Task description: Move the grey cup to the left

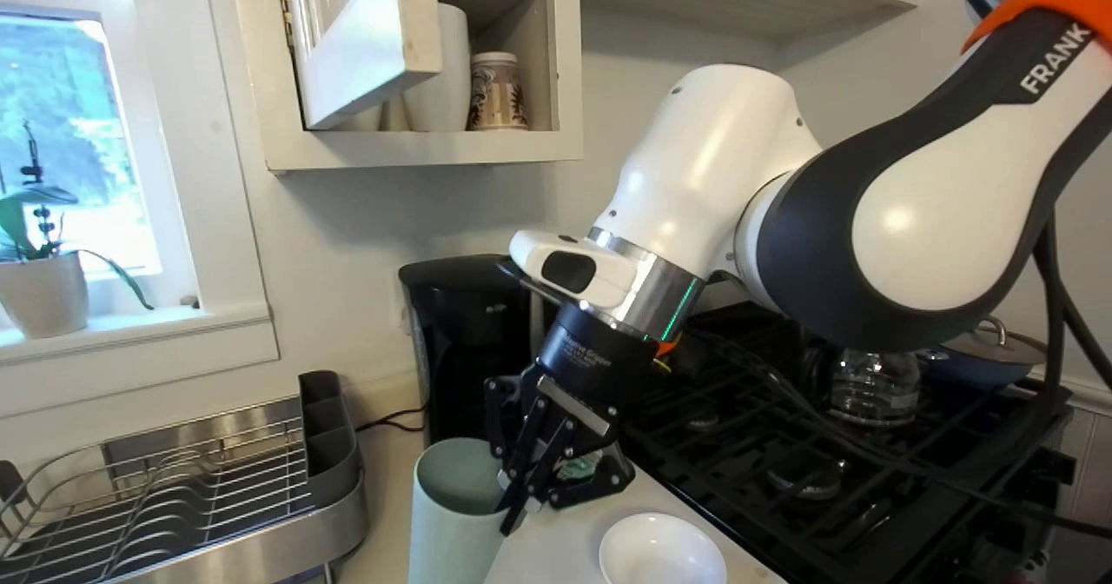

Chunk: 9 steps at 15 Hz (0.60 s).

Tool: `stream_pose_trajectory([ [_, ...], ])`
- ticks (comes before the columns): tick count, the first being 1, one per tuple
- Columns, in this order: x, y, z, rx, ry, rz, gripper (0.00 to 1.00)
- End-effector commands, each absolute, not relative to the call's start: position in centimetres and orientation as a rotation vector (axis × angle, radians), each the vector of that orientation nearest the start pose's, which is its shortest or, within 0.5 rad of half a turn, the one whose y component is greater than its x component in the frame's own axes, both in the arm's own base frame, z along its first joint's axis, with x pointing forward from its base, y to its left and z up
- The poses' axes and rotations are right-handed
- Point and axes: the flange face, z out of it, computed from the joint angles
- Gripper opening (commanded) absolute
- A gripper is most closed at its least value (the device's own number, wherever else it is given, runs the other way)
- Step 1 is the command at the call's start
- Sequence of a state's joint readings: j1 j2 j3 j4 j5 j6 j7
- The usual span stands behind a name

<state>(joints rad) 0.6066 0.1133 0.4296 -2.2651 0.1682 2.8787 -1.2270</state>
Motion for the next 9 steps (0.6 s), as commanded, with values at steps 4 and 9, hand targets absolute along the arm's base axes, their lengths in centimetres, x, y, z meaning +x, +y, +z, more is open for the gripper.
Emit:
stream_pose_trajectory([
  [4,33.5,53.4,34.2,1.311,2.918,0.714,0.01],
  [9,35.0,56.8,32.4,1.112,3.033,0.572,0.01],
])
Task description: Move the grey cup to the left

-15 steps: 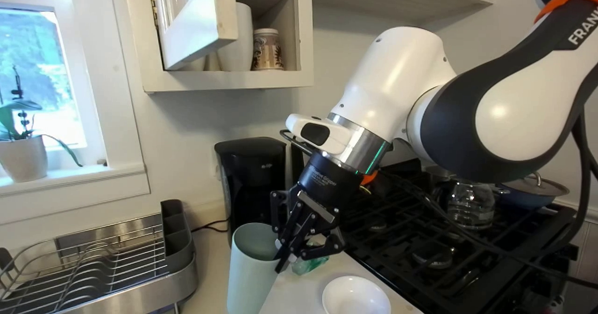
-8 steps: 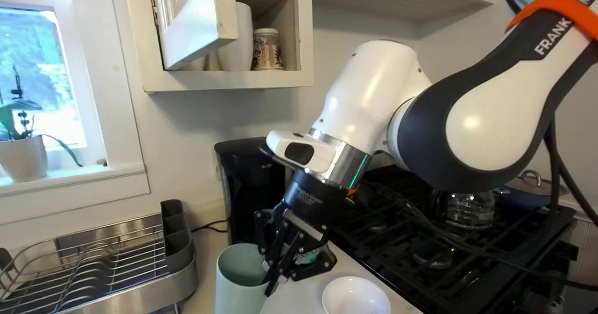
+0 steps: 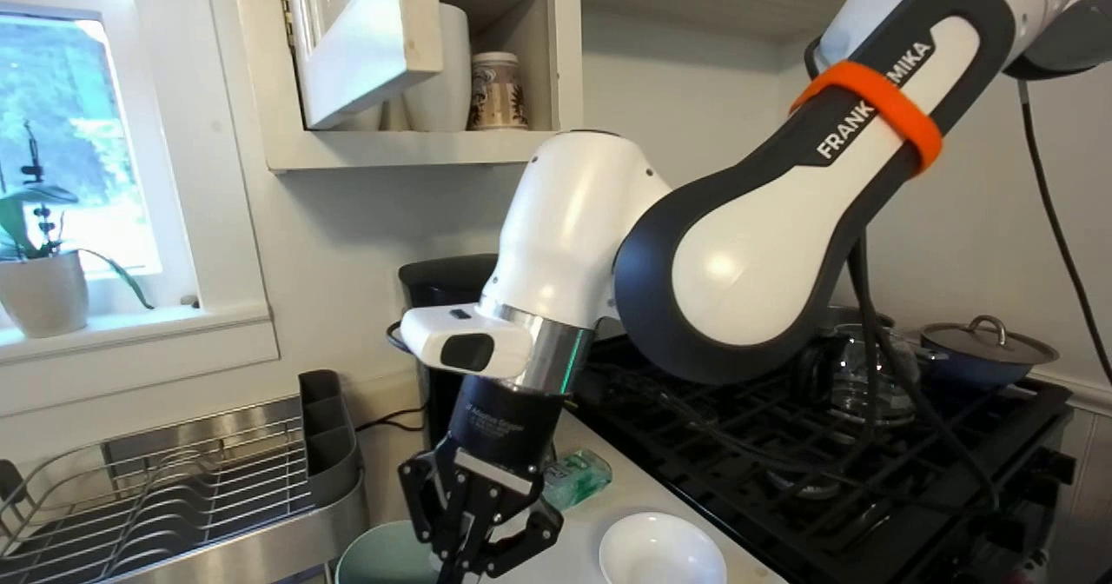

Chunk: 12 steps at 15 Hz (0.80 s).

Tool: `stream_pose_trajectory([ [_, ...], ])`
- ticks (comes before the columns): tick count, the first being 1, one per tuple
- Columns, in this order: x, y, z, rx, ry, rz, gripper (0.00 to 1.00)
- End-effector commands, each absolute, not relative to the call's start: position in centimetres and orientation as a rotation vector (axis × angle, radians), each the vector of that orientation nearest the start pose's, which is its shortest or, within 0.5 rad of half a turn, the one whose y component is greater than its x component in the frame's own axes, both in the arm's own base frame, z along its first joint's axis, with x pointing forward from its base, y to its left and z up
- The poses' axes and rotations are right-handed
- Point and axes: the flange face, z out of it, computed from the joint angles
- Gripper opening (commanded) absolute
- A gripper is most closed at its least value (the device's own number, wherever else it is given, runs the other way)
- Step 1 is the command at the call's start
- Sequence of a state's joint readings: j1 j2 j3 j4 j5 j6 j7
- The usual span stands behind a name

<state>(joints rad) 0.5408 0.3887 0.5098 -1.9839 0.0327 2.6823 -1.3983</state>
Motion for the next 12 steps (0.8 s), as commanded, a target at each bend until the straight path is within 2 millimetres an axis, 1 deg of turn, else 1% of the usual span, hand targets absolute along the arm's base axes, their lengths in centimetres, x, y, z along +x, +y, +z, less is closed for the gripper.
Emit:
stream_pose_trajectory([
  [1,35.2,57.2,32.0,1.083,3.047,0.54,0.01],
  [5,35.8,58.7,30.7,0.971,3.078,0.439,0.01],
  [6,35.9,59.1,30.5,0.952,3.083,0.429,0.29],
  [7,36.0,59.4,30.3,0.934,3.094,0.416,0.31],
  [9,36.3,59.9,30.5,0.92,3.101,0.424,0.43],
  [12,36.2,60.2,32.0,0.951,3.109,0.479,0.65],
])
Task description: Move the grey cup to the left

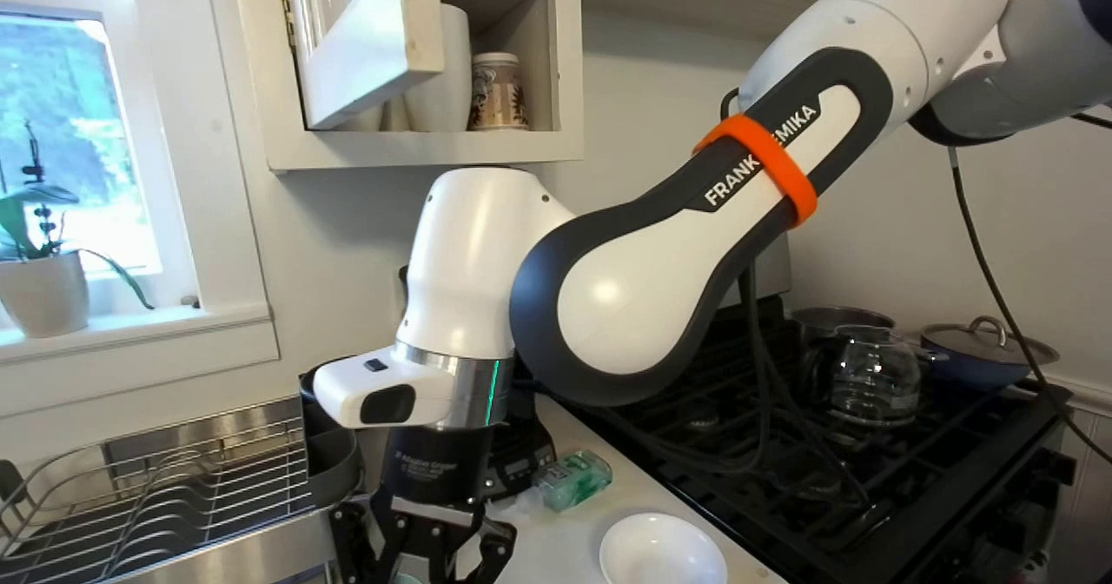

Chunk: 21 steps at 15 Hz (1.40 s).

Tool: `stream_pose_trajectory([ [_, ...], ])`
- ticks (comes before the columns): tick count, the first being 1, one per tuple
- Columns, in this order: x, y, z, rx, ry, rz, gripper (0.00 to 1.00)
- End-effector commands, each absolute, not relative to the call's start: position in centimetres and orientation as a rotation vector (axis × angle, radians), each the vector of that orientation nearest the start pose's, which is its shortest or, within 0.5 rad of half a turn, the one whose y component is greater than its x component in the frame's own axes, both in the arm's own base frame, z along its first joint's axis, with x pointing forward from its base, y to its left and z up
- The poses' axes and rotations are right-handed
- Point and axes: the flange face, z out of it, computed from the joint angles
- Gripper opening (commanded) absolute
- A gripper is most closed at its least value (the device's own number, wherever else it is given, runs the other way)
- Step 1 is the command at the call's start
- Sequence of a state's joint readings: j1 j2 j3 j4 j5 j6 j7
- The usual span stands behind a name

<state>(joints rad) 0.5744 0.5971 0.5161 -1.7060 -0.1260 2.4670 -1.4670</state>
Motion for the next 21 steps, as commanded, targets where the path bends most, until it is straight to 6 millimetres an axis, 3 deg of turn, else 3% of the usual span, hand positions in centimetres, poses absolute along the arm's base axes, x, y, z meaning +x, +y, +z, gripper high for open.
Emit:
stream_pose_trajectory([
  [1,36.0,60.1,32.9,0.963,3.106,0.497,0.71],
  [3,35.0,59.4,34.9,1.033,3.101,0.524,0.85],
  [5,33.5,58.0,36.5,1.239,3.066,0.54,1.0],
  [8,30.7,54.7,37.6,1.511,2.935,0.484,1.0],
  [13,26.9,48.4,39.0,1.78,2.659,0.331,1.0],
  [16,26.9,43.8,41.2,1.933,2.503,0.23,1.0],
  [21,30.7,36.1,44.4,2.247,2.267,0.094,1.0],
])
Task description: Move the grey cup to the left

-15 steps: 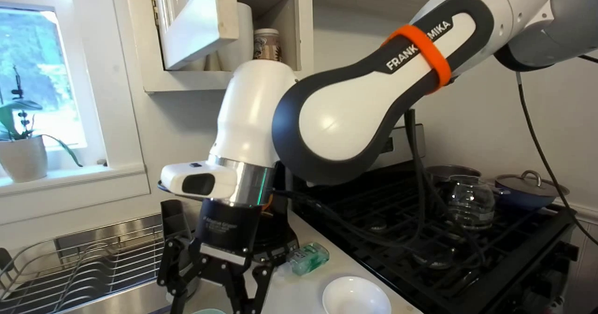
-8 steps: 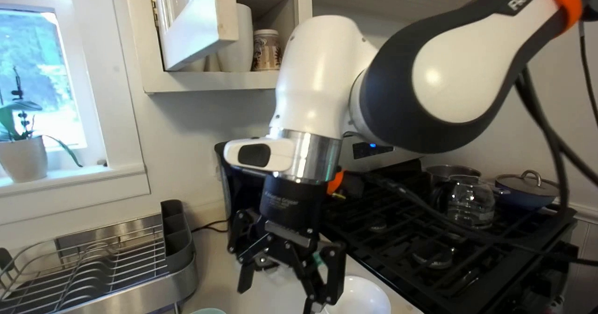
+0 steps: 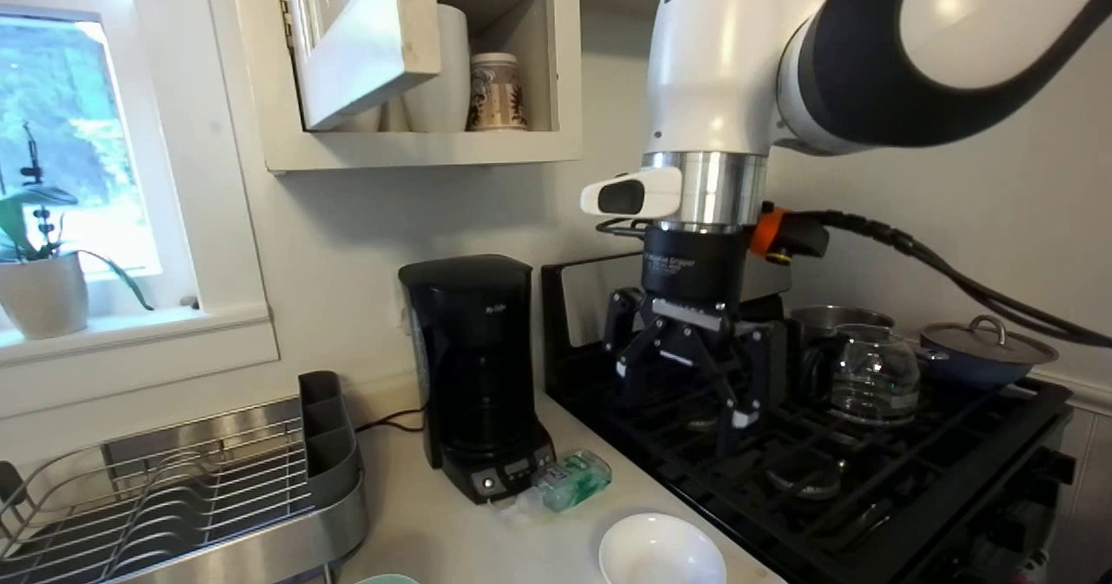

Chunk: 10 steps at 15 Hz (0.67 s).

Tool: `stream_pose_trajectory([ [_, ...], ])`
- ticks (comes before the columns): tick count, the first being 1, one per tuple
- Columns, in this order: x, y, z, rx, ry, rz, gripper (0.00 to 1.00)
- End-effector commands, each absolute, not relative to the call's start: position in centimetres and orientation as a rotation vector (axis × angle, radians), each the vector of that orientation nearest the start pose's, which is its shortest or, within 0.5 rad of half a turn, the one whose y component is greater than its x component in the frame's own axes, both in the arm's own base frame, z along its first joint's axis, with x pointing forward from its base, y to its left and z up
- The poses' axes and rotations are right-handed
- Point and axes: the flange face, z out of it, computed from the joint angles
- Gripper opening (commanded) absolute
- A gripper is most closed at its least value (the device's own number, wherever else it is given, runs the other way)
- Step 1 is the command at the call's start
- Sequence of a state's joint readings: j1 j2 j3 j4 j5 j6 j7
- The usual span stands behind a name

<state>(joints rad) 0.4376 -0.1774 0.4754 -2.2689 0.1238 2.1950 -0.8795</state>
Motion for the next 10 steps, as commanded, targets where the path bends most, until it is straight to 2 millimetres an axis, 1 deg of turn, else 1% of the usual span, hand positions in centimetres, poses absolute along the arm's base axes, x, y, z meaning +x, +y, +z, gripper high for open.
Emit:
stream_pose_trajectory([
  [1,30.4,35.1,44.3,2.31,2.208,0.077,1.0],
  [2,29.8,34.6,44.4,2.374,2.154,0.056,1.0],
  [4,27.7,33.8,44.2,2.496,2.031,0.007,1.0],
  [5,30.5,34.8,44.0,2.39,2.137,0.023,1.0],
  [7,29.0,34.6,43.9,2.441,2.075,0.002,1.0],
  [8,28.6,34.5,44.0,2.449,2.062,0.004,1.0],
  [10,28.3,34.3,44.1,2.454,2.052,0.009,1.0],
])
